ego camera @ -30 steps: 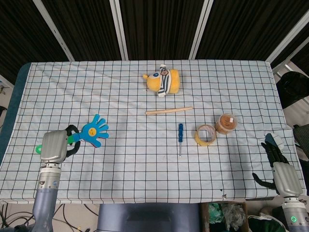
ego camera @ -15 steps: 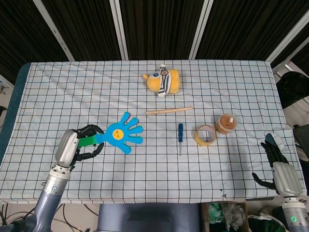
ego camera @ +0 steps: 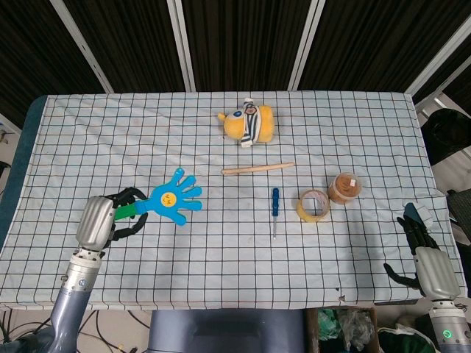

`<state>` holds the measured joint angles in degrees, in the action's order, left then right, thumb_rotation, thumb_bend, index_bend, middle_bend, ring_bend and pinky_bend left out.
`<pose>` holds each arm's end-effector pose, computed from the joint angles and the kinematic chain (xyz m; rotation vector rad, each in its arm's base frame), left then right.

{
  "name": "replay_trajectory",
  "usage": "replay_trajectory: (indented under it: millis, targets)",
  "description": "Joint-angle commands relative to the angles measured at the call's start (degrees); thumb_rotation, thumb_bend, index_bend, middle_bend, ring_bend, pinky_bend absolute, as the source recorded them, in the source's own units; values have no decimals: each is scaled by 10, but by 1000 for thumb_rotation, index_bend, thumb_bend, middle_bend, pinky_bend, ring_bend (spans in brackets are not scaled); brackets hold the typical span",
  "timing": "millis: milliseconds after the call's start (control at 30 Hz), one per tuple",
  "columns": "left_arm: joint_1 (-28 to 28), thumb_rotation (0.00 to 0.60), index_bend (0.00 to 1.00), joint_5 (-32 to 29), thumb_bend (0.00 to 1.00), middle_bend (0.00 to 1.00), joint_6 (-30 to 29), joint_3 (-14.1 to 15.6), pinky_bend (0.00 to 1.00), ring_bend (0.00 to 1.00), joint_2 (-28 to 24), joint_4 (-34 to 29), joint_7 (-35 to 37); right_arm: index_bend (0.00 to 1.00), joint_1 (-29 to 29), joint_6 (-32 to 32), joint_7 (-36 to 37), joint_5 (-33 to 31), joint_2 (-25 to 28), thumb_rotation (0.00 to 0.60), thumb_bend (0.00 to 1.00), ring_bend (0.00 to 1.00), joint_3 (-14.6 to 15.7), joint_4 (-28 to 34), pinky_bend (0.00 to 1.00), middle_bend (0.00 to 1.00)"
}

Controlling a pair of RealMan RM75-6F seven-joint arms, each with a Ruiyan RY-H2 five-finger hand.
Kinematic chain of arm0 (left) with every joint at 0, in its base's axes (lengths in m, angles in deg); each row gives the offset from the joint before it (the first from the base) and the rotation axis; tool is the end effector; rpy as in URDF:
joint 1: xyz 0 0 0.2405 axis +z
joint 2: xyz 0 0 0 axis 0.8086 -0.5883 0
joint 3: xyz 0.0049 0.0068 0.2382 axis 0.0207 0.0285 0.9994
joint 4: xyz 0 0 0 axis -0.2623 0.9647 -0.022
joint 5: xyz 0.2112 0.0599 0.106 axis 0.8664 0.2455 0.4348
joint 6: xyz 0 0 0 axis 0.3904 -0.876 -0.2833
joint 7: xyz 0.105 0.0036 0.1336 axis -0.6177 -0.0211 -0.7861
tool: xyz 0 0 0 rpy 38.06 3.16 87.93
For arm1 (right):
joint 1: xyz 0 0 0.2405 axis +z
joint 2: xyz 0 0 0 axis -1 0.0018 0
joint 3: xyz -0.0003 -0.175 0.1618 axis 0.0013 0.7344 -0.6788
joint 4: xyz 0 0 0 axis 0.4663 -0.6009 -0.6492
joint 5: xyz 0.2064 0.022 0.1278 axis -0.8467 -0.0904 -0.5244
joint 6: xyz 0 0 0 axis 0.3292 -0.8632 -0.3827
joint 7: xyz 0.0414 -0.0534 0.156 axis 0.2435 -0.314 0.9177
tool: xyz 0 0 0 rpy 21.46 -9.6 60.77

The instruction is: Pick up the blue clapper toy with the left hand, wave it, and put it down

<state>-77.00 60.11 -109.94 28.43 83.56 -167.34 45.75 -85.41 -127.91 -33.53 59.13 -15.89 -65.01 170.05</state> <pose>-0.1302 0.2845 0.0397 -1.4161 -0.9989 -1.3618 -0.3097 -0.2040 0.1047 1.3130 -1.1536 0.9416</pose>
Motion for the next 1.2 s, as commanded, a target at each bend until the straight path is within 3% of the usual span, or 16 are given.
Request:
replay_trajectory:
  millis: [33,133,233,300,367,467,567,733,967,1067,1133,1200]
  targets:
    - [6,600,741,-173,581,780,-11,-25,901,682,7,-42,-269,0,0,0,0,0,0,600,223,0,0,0,155,0]
    - [1,600,742,-200,582,781,-18,-27,901,682,12,-56,-310,0,0,0,0,0,0,600,222,0,0,1,155,0]
    - [1,600,743,-173,581,782,-15,-27,901,683,20,-61,-267,0,0,0,0,-1,0,600,223,0,0,1,155,0]
    - [3,600,741,-139,581,782,-3,-23,901,683,23,-62,-202,0,0,1,1,-2,1,600,222,0,-1,1,155,0]
    - [7,600,739,-26,580,782,27,-13,901,683,21,-59,18,0,0,0,1,-2,1,600,222,0,-1,2,155,0]
    - [9,600,738,65,580,781,10,1,900,682,21,-12,146,0,0,0,1,-2,1,600,223,0,-1,2,154,0]
    - [7,600,738,131,580,781,-17,12,900,682,27,30,214,0,0,0,2,-3,2,600,223,0,-1,2,154,0]
    - [-1,600,738,189,580,781,-45,21,900,683,33,73,266,0,0,0,1,-2,2,600,223,0,-1,2,155,0]
    - [-3,600,740,193,579,781,-47,24,902,683,31,105,237,0,0,2,1,-4,2,600,223,0,-1,3,154,0]
    - [2,600,745,176,578,784,-44,19,913,686,31,108,189,0,0,2,1,-5,2,600,223,0,-1,3,154,0]
    - [18,600,746,105,578,785,-26,4,917,687,26,96,73,0,0,3,0,-5,2,600,223,0,-1,3,155,0]
    - [27,600,746,31,578,785,-9,-9,919,687,19,47,-38,0,1,4,0,-6,2,600,224,0,-1,4,155,0]
